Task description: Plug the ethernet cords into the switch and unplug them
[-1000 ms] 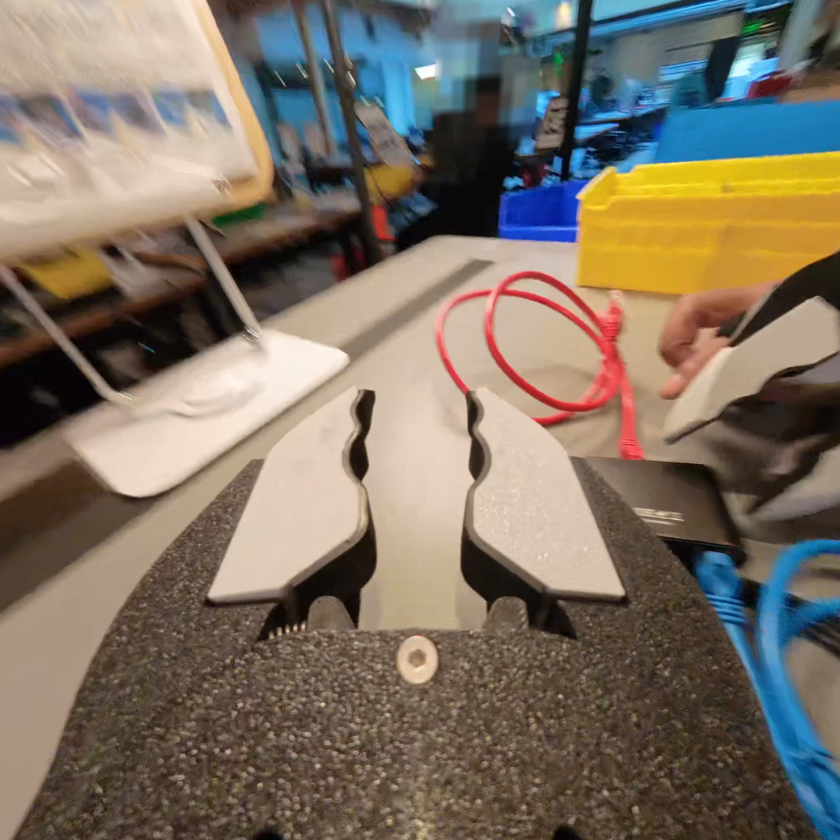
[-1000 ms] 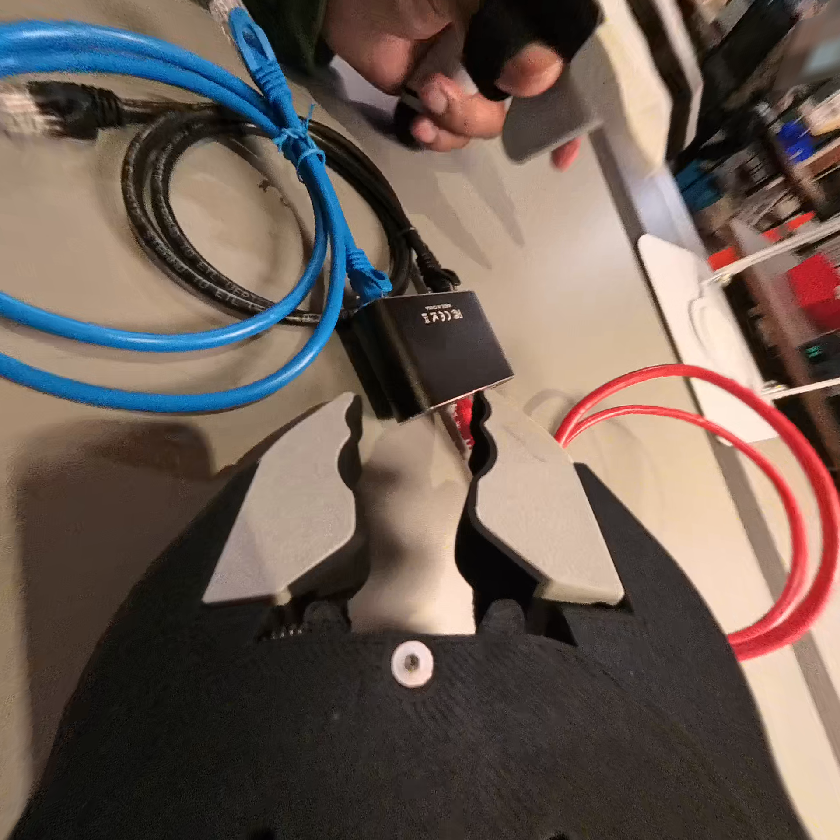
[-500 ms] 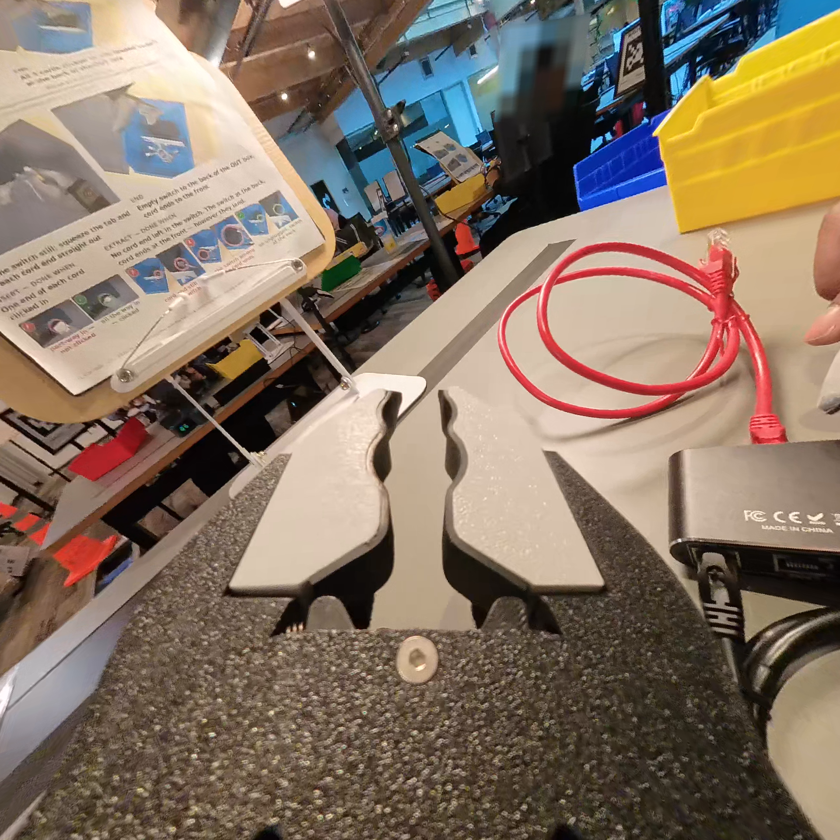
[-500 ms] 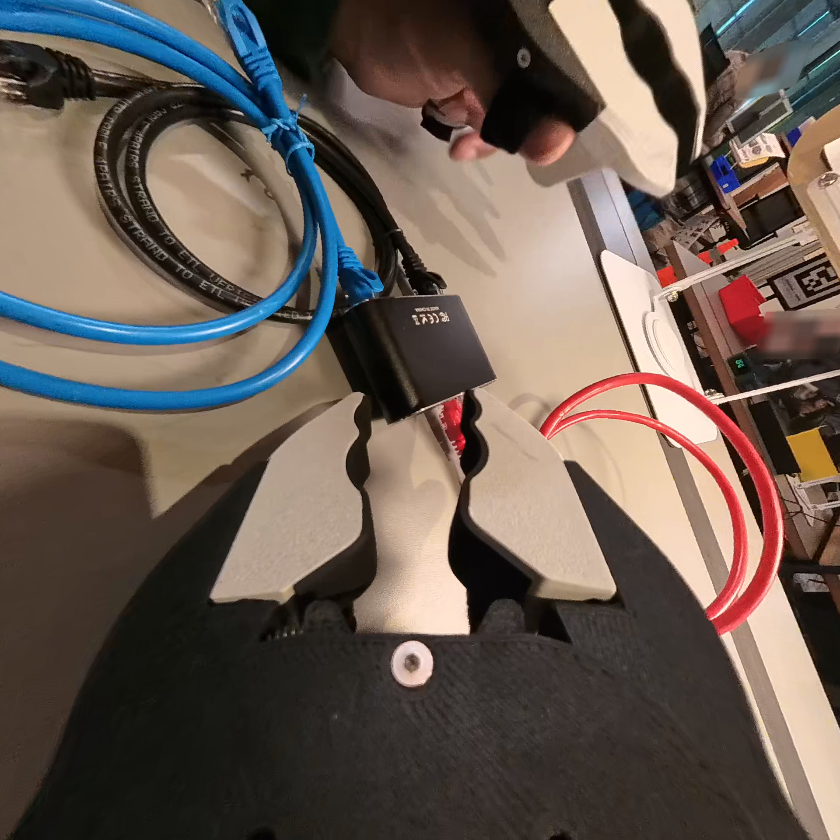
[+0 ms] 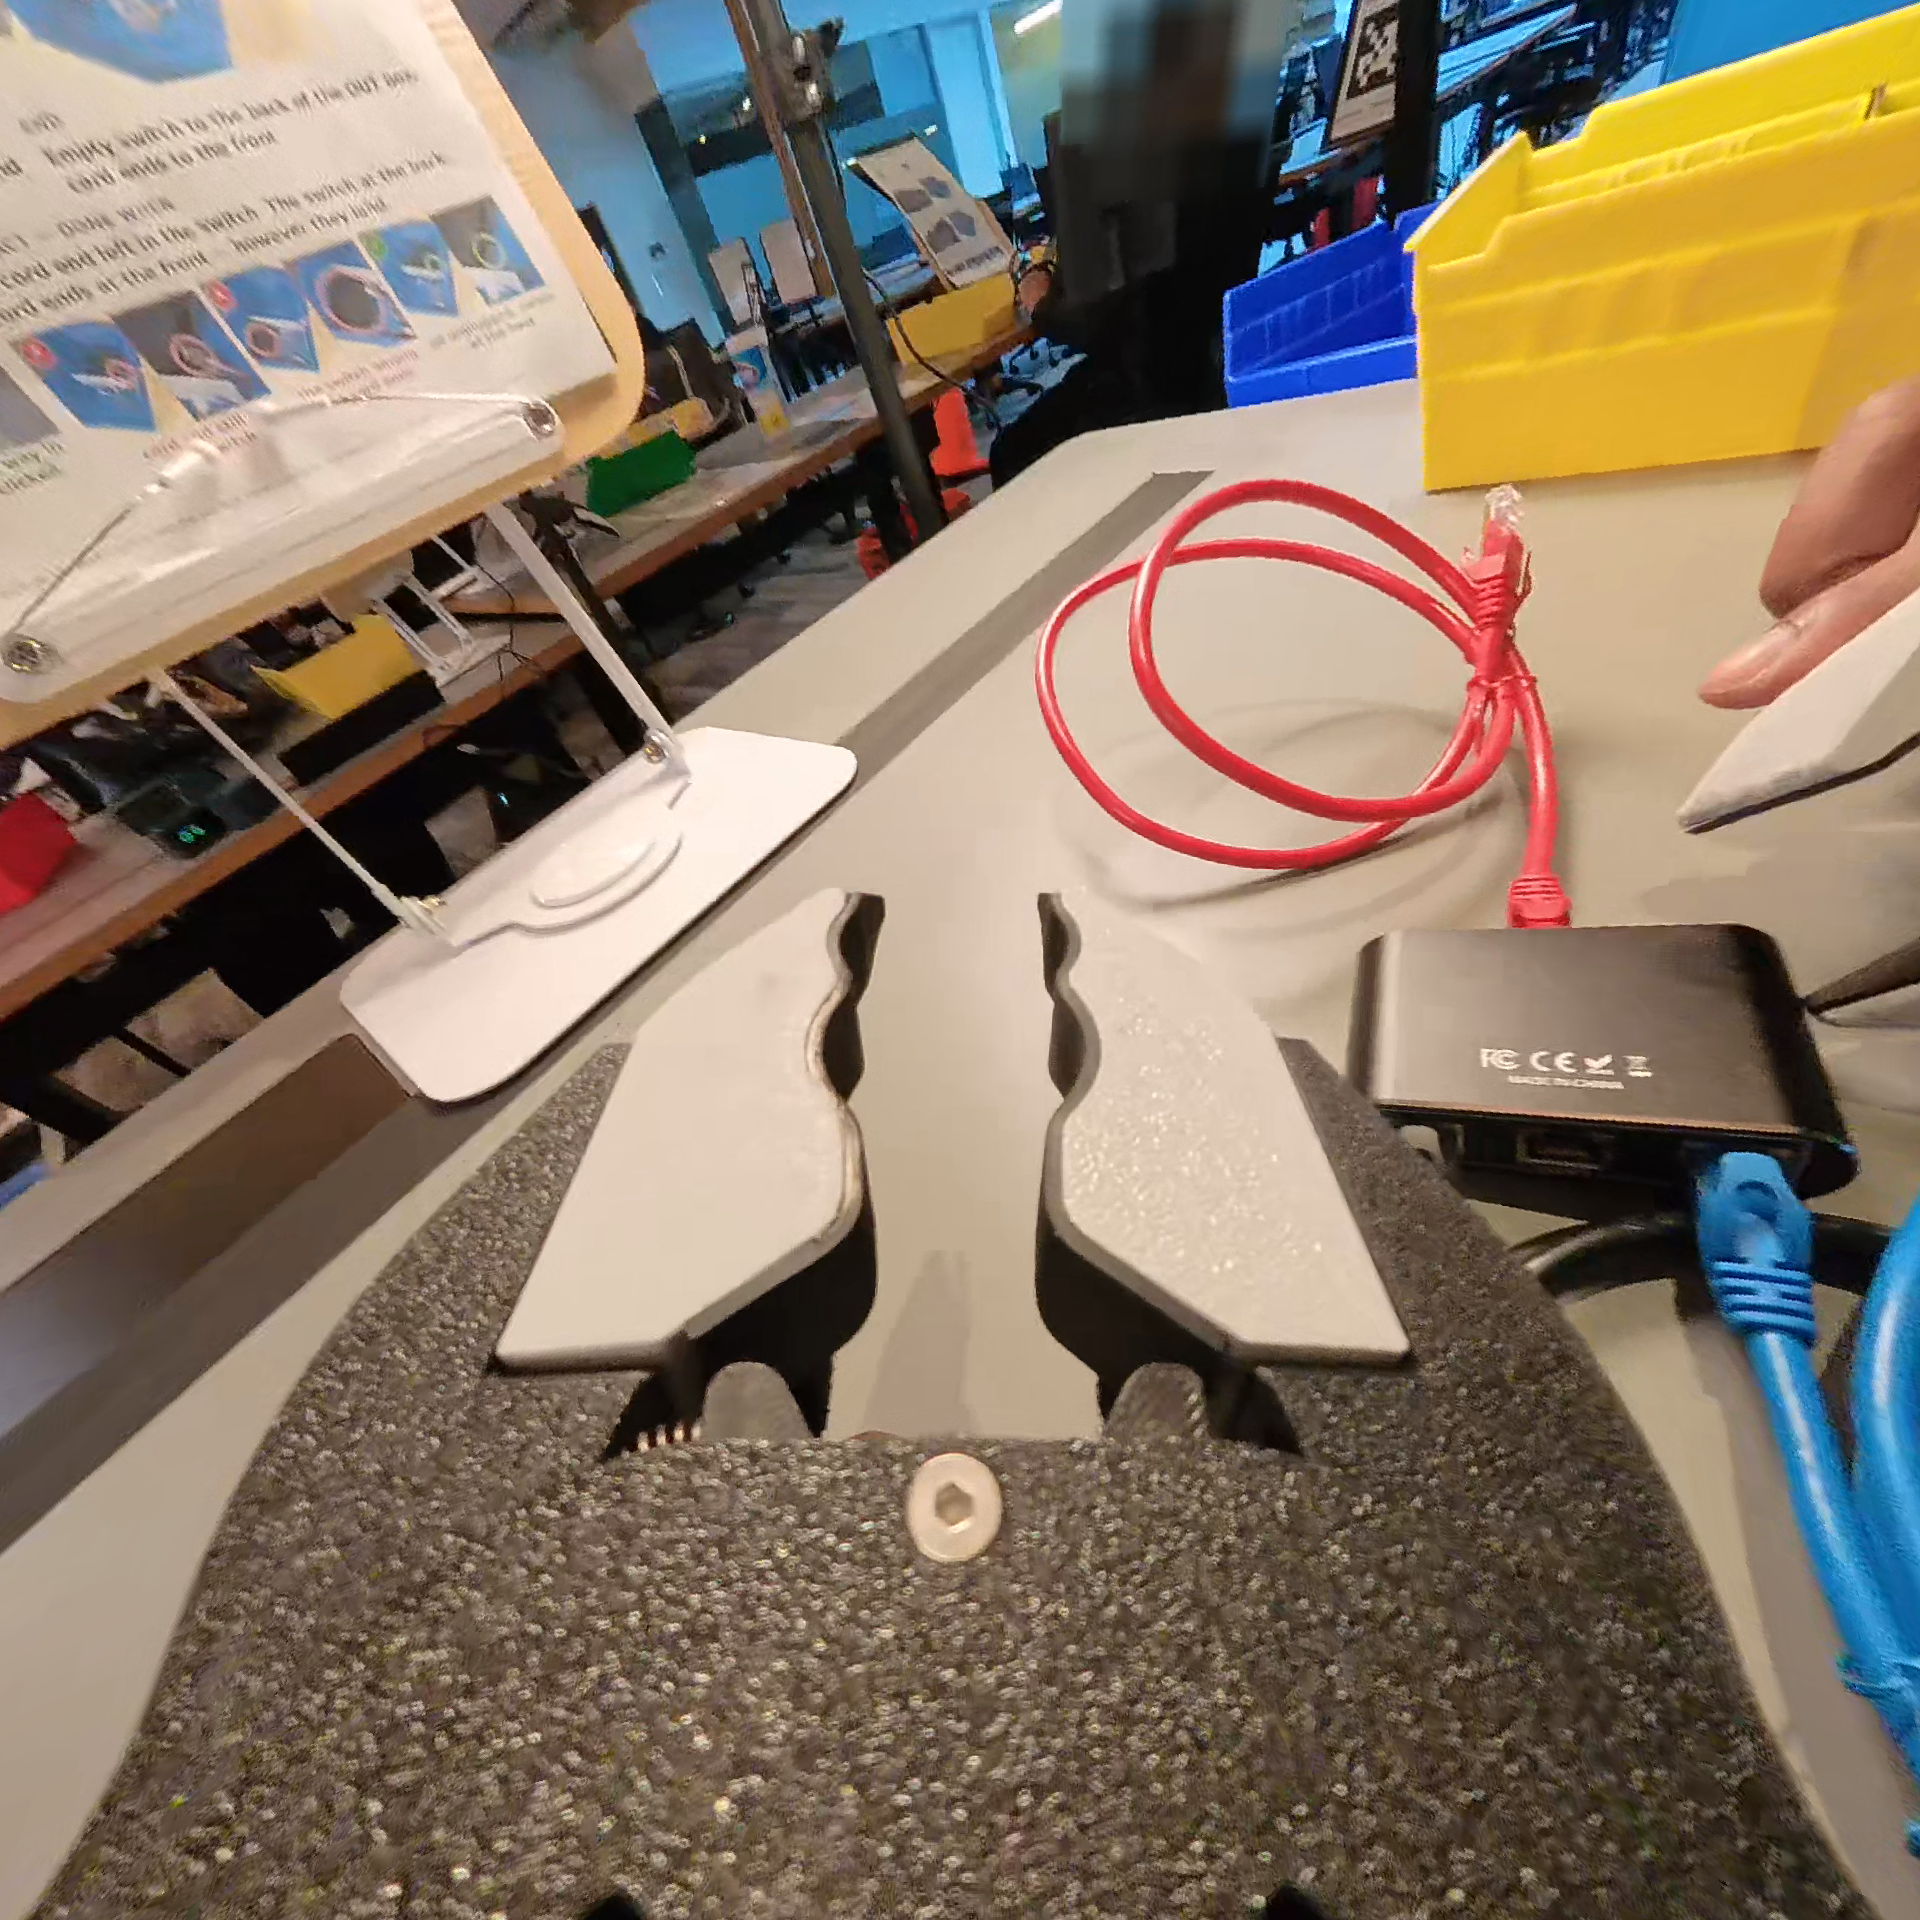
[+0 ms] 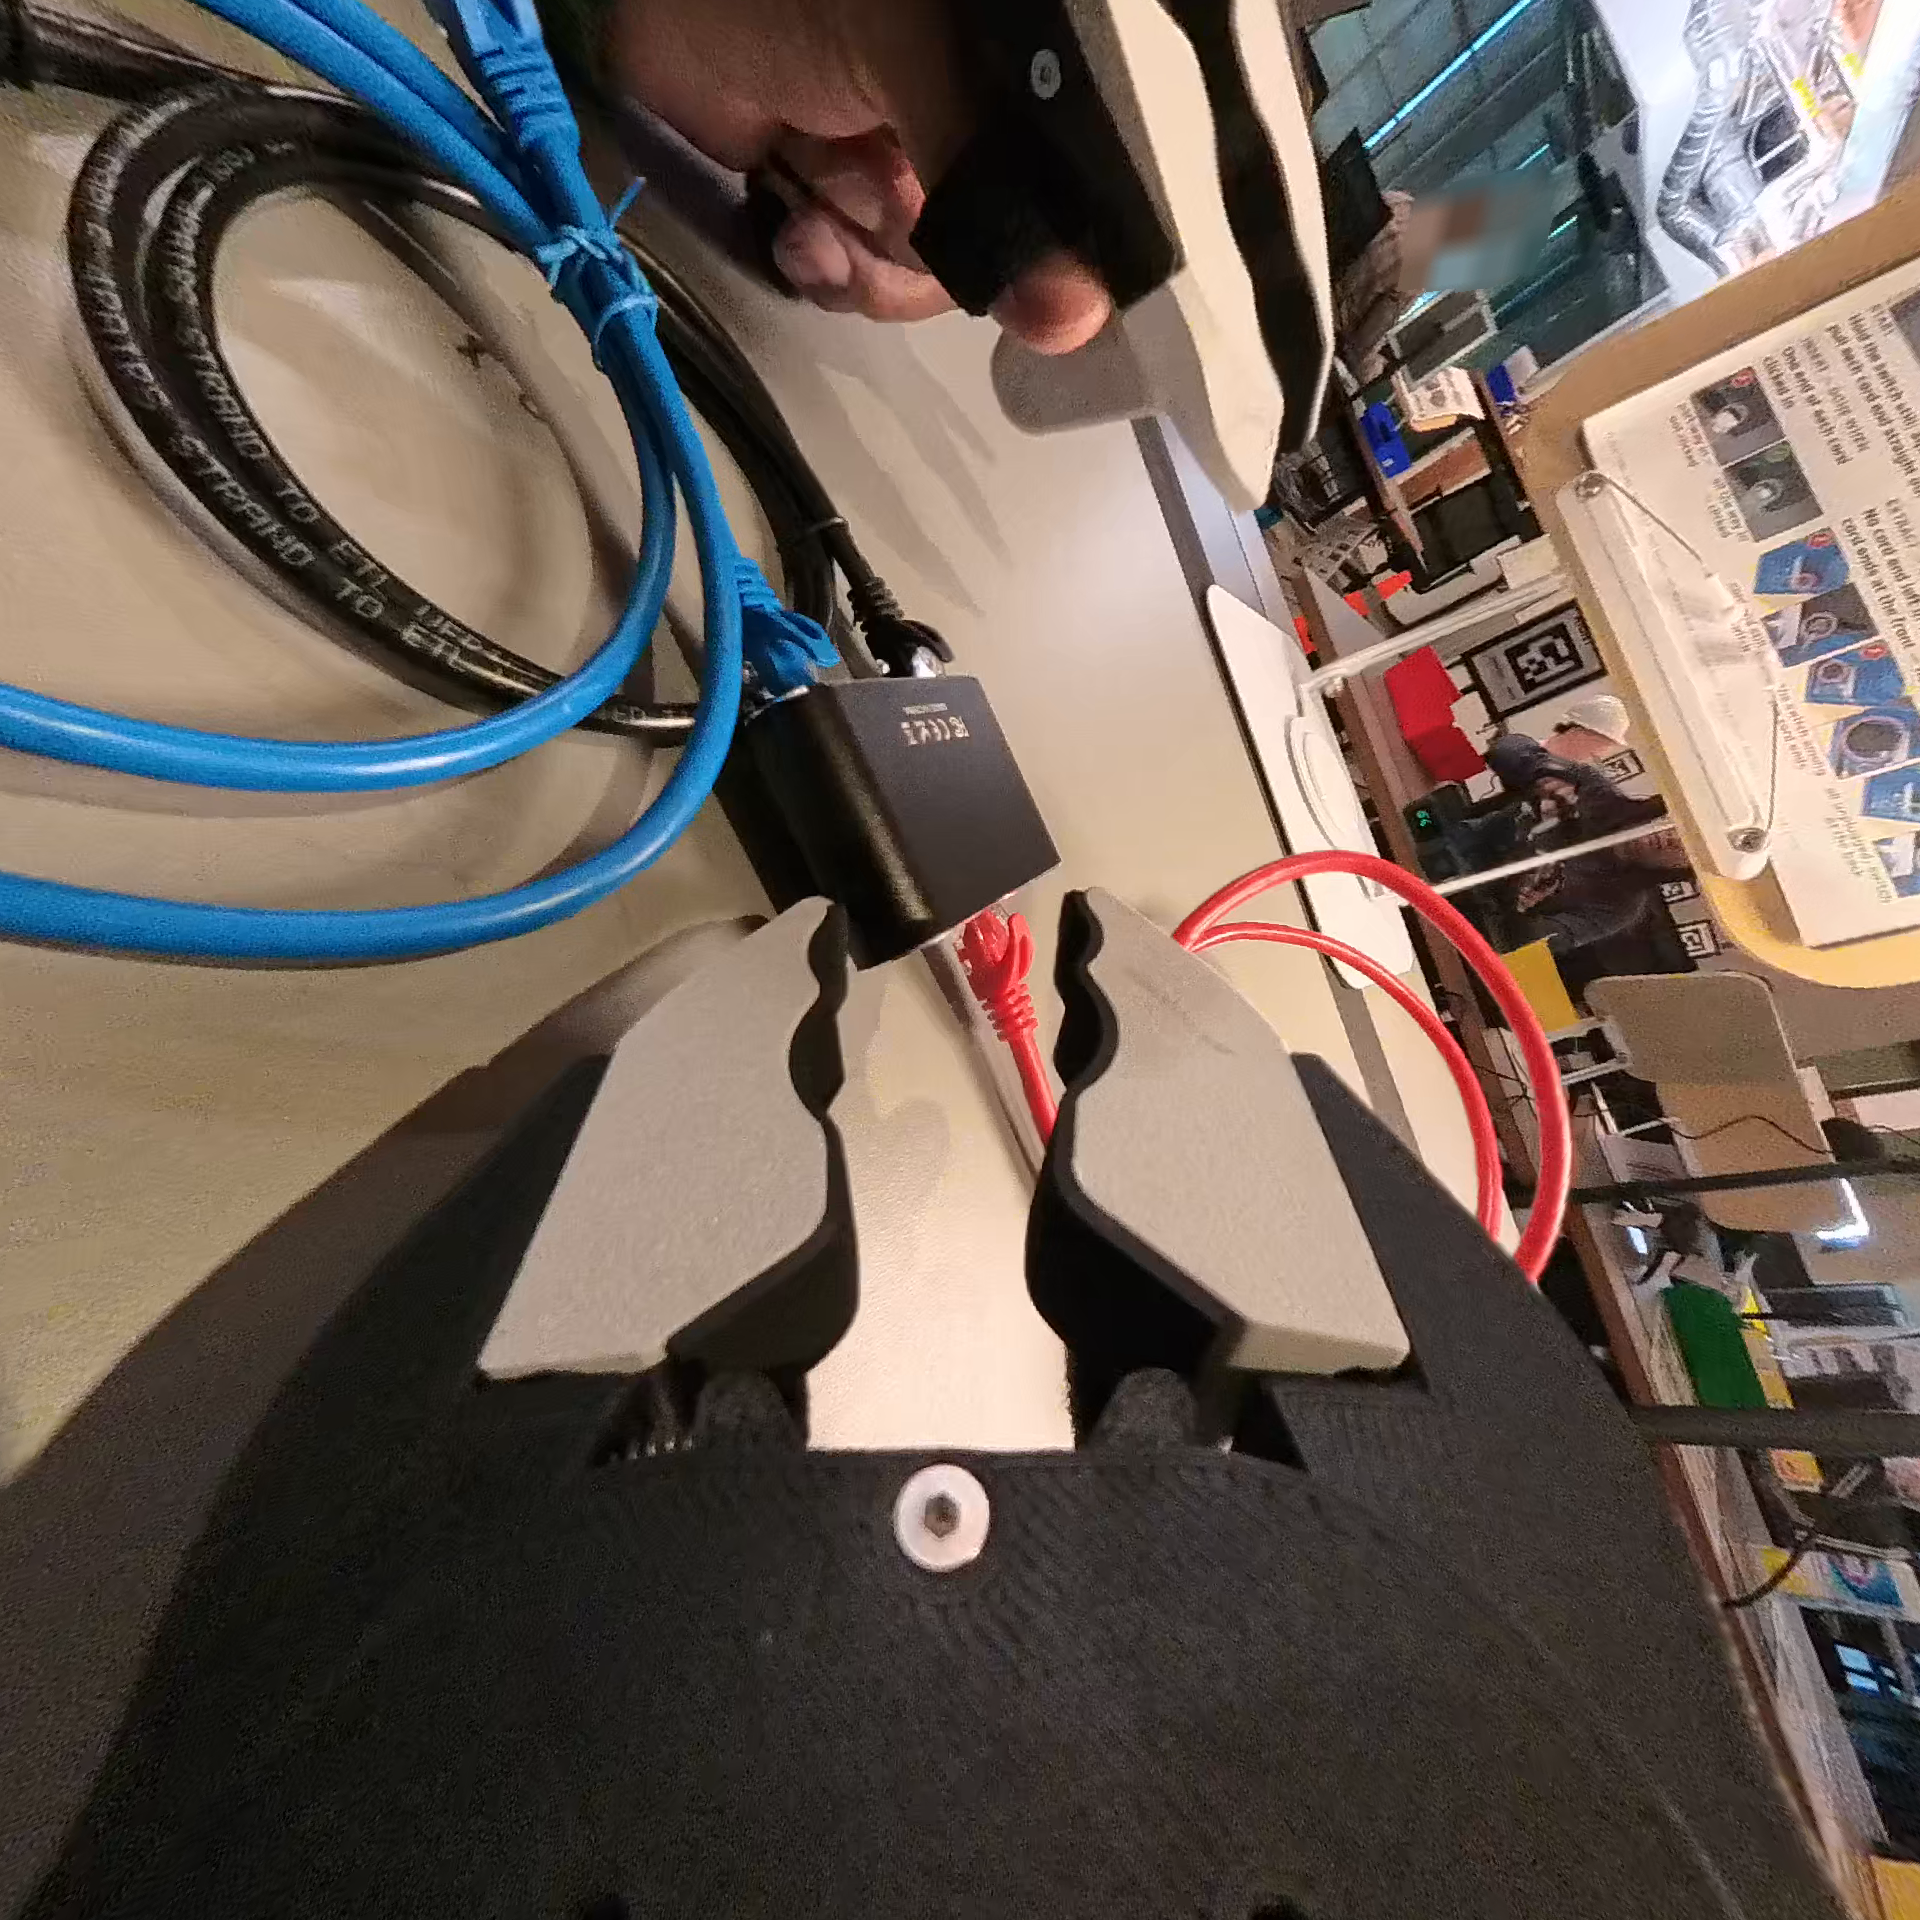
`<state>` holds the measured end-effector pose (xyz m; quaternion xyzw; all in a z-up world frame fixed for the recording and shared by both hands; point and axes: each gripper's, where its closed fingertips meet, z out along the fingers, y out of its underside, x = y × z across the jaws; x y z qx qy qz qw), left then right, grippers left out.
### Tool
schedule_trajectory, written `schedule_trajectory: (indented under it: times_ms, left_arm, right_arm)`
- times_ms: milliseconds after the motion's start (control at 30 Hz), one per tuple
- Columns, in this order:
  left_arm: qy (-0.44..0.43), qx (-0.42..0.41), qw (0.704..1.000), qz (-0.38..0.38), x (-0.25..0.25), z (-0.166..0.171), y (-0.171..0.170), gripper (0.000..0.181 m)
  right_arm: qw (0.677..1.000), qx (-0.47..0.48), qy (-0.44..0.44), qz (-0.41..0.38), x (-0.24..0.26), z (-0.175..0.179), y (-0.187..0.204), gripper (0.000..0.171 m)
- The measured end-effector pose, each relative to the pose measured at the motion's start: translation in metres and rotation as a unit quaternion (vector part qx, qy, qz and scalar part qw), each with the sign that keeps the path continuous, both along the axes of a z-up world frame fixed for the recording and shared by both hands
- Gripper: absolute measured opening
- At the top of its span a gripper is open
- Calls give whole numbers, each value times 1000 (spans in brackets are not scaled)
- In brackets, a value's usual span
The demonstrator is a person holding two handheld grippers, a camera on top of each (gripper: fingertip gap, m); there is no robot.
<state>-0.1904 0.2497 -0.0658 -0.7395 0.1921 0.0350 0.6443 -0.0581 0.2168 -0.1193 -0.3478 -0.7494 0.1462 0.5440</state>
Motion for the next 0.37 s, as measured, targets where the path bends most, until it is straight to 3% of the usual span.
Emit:
schedule_trajectory:
  times_ms: [200, 267, 367]
  left_arm:
    - [-23, -134, 991, 15, 0, -33, -3, 32]
    - [-26, -199, 980, 9, 2, -51, -6, 45]
    - [-42, -236, 971, -15, 6, -59, -10, 46]
  right_arm:
    - [999, 23, -23, 11, -2, -2, -3, 44]
    - [998, 41, -39, 24, -3, -3, -6, 47]
    - [997, 36, -53, 30, -7, -5, -9, 47]
